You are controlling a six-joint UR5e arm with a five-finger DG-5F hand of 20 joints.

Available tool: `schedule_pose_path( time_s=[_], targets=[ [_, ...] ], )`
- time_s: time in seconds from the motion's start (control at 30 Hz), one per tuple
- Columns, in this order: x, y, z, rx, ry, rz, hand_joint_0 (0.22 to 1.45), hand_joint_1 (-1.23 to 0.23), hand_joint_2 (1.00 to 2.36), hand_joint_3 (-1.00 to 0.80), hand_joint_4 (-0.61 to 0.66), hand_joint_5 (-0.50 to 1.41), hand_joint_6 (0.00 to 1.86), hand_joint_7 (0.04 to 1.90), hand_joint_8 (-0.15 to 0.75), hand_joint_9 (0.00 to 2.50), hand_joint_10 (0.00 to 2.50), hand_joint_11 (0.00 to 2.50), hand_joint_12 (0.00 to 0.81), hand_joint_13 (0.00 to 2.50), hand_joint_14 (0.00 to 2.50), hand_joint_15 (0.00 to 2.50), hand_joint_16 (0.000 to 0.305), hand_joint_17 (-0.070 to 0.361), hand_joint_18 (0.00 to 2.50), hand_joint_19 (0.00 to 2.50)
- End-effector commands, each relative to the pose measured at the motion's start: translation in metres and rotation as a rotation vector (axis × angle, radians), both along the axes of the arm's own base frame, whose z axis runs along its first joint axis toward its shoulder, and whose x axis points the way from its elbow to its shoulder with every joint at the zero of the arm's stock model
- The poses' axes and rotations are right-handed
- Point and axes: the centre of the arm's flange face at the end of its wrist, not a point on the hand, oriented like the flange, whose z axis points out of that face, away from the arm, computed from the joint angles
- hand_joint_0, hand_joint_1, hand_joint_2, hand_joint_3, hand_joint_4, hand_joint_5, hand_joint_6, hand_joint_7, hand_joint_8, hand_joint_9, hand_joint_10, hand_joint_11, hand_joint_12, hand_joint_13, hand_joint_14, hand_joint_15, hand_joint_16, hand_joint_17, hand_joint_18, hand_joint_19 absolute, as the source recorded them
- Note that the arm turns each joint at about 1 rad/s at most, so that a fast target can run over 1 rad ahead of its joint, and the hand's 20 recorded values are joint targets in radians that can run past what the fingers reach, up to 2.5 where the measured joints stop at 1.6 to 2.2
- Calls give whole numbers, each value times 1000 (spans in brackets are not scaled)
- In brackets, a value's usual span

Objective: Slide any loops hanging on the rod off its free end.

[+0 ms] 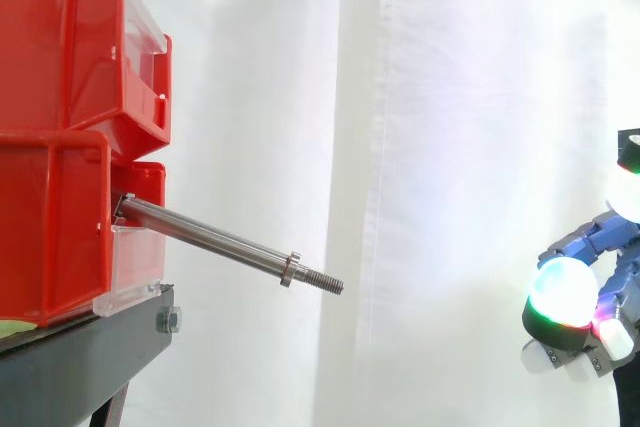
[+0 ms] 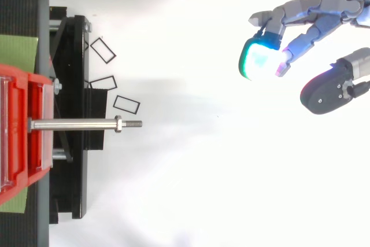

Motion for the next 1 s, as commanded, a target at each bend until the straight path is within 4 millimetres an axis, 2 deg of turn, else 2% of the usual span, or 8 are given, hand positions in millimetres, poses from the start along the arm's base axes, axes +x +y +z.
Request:
schedule_pose_path(
  time_s=[0.0,0.1,0.17,0.47,0.97],
  targets=[
    [0,0,0,0,0,0,573,-610,1002,-476,272,-162,503,938,256,739,8,249,197,151,0,0,31,69,33,190],
    [0,-1,0,0,0,-2,574,-608,1002,-473,275,-162,503,940,258,746,7,252,207,168,0,0,32,73,68,189],
    [0,0,-1,0,1,0,575,-606,1002,-476,278,-162,503,937,261,743,8,259,244,204,0,0,36,80,131,218],
    [0,0,0,0,0,0,576,-598,1002,-475,276,-163,503,934,266,743,7,242,254,362,0,0,36,81,368,307],
    [0,0,0,0,0,0,577,-592,1002,-474,276,-163,503,932,266,747,7,245,268,480,0,10,37,83,478,340]
  ],
)
